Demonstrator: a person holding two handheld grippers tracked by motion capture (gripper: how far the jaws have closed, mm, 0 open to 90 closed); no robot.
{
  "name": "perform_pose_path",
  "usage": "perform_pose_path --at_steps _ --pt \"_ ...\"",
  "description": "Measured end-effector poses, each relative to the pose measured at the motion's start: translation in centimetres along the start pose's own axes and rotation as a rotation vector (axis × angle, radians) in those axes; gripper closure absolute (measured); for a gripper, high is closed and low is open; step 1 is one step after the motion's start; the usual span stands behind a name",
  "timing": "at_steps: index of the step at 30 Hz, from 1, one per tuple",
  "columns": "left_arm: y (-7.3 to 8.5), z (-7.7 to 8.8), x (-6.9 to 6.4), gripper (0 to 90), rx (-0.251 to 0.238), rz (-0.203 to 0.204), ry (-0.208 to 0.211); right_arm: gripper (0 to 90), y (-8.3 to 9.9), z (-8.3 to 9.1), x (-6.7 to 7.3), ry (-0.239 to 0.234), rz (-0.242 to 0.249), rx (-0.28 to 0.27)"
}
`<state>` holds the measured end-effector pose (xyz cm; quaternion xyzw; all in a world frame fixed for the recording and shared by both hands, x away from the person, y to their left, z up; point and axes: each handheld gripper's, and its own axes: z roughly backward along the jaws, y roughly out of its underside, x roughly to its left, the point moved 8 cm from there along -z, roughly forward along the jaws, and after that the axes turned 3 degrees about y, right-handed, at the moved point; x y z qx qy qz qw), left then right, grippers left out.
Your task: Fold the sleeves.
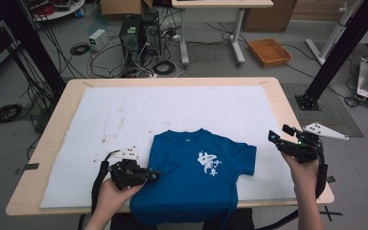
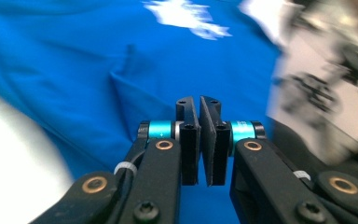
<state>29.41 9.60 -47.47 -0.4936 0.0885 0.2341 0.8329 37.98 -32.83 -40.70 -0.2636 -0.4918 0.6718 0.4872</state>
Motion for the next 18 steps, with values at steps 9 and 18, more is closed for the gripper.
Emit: perform_pose_path --at_steps 9,18 --pt "-0.3 0.7 0.7 57.6 -0.011 -0.046 -0.008 31.0 0.0 0.0 0.0 0.002 -0.002 0.001" --pt "-2.9 -0.3 8.5 55.1 -0.092 0.183 -0.352 31.0 0.2 -0.3 0.4 -0.001 0.0 0.014"
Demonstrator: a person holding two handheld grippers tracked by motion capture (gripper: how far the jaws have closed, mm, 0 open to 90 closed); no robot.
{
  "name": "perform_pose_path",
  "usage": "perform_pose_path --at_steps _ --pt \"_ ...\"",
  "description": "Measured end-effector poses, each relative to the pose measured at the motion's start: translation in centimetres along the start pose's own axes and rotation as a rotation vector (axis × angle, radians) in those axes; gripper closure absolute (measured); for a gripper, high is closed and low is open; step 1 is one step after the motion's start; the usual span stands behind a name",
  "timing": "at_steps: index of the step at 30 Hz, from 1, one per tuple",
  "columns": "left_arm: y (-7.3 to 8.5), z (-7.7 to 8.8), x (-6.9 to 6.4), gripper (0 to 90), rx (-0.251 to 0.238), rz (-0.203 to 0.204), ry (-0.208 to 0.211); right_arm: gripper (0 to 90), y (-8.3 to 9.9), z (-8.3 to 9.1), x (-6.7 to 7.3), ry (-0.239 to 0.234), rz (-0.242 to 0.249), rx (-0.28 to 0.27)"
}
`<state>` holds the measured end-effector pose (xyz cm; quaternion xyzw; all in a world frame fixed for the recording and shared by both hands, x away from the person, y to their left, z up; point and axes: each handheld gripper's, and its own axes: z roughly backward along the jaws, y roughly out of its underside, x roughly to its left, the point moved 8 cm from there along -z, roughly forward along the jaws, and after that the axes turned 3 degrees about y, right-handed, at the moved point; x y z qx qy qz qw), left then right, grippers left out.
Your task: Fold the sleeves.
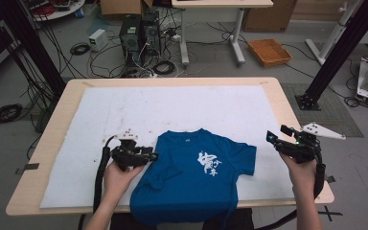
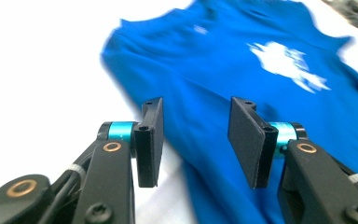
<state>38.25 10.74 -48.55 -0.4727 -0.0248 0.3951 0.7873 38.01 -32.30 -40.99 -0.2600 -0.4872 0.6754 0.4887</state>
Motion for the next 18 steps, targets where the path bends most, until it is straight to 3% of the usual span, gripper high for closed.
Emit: perform_pose_path --at_steps 3,4,6,8,13,16,17,18 --pt "0.1 -1.5 0.8 55.7 0.074 -0.056 -0.081 31.0 0.1 0.0 -0.2 0.004 0.0 -0.001" --pt "0.1 -1.7 0.9 62.8 0.074 -0.079 -0.116 31.0 0.1 0.0 -0.3 0.007 -0.001 -0.001" --pt "-0.2 -1.5 1.1 79.8 0.045 -0.088 -0.115 31.0 0.2 -0.1 -0.5 0.009 -0.006 0.002" --pt "-0.5 -1.1 1.6 85.3 0.019 -0.073 -0.132 31.0 0.3 -0.1 -0.5 0.008 -0.005 0.0" --pt "-0.7 -0.1 3.5 85.3 -0.026 0.005 -0.178 31.0 0.2 -0.2 -0.4 0.007 -0.004 0.003" --pt "-0.8 0.4 4.4 74.9 -0.049 0.04 -0.259 31.0 0.2 -0.2 -0.3 0.003 0.0 0.001" --pt "-0.9 0.7 4.4 70.1 -0.06 0.047 -0.258 31.0 0.2 -0.2 -0.3 0.005 0.0 0.002" --pt "-1.1 0.9 4.1 69.7 -0.079 0.045 -0.233 31.0 0.2 -0.2 -0.3 0.004 -0.001 0.0"
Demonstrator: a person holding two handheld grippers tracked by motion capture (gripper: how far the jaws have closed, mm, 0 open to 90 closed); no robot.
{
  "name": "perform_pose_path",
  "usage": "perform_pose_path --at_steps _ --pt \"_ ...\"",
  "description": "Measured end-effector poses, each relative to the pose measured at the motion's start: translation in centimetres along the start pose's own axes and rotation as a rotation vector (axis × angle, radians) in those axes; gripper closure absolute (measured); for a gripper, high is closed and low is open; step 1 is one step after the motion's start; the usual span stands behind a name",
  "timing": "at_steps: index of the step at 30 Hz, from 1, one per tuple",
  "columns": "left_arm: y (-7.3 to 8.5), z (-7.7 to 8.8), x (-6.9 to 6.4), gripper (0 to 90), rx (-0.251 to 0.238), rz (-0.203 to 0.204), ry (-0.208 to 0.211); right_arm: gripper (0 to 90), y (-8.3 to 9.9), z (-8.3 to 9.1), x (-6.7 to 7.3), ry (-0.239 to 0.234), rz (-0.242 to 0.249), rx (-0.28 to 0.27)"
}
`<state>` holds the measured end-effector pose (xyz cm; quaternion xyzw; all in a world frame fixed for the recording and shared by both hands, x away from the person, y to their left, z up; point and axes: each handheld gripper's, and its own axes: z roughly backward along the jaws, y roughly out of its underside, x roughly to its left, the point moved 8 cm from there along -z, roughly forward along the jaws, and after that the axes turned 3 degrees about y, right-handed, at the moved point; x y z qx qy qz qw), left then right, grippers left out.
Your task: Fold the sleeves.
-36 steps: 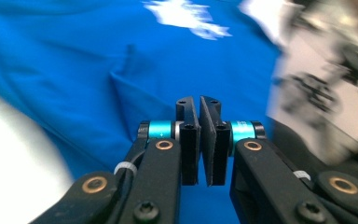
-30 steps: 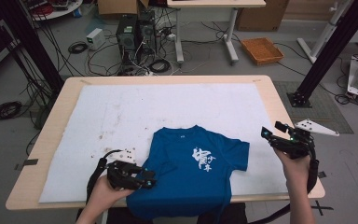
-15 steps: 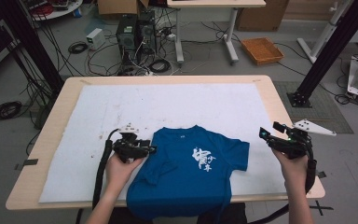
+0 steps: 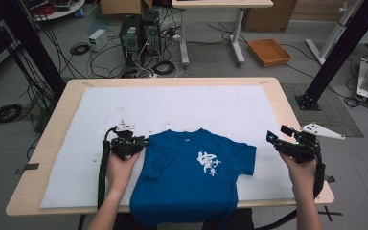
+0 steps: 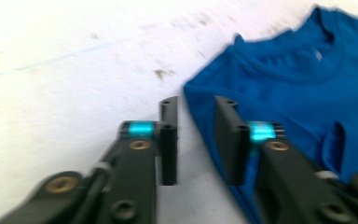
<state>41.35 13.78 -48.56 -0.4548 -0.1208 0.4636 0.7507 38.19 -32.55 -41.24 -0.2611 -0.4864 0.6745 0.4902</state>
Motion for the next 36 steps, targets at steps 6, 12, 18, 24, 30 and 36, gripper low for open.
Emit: perform_pose_path --at_steps 6,12,18,24,30,36 --pt "0.9 0.6 -5.1 60.4 0.087 -0.055 0.242 31.0 0.0 0.1 -0.2 0.005 -0.006 0.001" --pt "2.7 -0.2 -6.8 55.6 0.207 -0.036 0.276 31.0 0.0 0.0 0.1 -0.001 0.0 0.001" --pt "2.8 1.3 -9.8 67.6 0.189 -0.098 0.589 31.0 0.0 0.2 0.1 0.001 -0.001 0.001" --pt "2.4 2.4 -9.4 61.5 0.138 -0.131 0.576 31.0 0.0 0.1 0.0 0.002 -0.004 0.002" --pt "2.7 2.3 -7.2 58.6 0.149 -0.117 0.401 31.0 -0.1 0.2 -0.1 0.003 -0.001 -0.005" --pt "1.8 2.1 -3.2 53.7 0.059 -0.066 0.187 41.8 0.8 -0.4 0.0 -0.018 -0.026 0.044"
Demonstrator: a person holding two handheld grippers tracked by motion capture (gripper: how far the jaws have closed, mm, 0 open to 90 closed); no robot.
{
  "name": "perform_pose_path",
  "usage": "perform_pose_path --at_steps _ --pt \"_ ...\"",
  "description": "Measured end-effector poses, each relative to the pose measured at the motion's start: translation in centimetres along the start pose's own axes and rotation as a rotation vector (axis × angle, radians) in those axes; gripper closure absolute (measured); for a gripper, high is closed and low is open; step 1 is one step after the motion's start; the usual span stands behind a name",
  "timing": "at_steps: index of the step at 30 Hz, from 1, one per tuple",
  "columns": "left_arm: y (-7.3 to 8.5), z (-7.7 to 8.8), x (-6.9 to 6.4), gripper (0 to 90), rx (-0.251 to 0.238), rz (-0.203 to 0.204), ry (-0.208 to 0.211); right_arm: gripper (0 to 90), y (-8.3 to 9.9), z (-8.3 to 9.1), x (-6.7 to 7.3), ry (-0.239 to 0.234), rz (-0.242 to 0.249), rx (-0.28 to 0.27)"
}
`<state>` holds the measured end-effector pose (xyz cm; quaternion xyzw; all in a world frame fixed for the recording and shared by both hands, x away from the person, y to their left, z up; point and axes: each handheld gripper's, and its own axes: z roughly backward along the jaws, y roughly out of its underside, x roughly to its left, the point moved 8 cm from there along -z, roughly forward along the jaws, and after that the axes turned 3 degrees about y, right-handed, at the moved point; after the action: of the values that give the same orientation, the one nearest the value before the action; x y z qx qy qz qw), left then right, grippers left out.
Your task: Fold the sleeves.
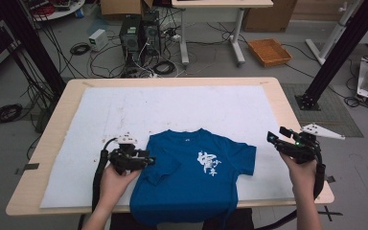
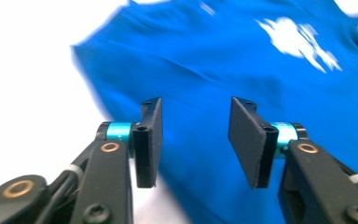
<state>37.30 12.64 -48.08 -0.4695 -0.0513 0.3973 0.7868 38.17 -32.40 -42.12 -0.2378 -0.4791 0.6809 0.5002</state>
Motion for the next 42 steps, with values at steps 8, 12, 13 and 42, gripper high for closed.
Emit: perform_pose_path --at_steps 8,12,13,42 --pt "-0.3 -0.4 1.5 52.8 -0.03 -0.003 -0.048 61.8 3.8 -3.4 1.1 -0.009 0.007 0.168" --pt "-0.4 0.4 1.8 51.6 -0.063 -0.011 -0.046 63.7 5.3 -5.2 0.8 0.008 -0.013 0.234" --pt "-0.4 0.6 1.9 51.5 -0.067 -0.009 -0.046 63.7 5.4 -5.5 0.7 0.01 -0.028 0.237" --pt "-0.5 2.1 3.0 50.4 -0.136 0.066 -0.002 89.5 1.1 -3.7 13.1 -0.056 0.169 0.156"
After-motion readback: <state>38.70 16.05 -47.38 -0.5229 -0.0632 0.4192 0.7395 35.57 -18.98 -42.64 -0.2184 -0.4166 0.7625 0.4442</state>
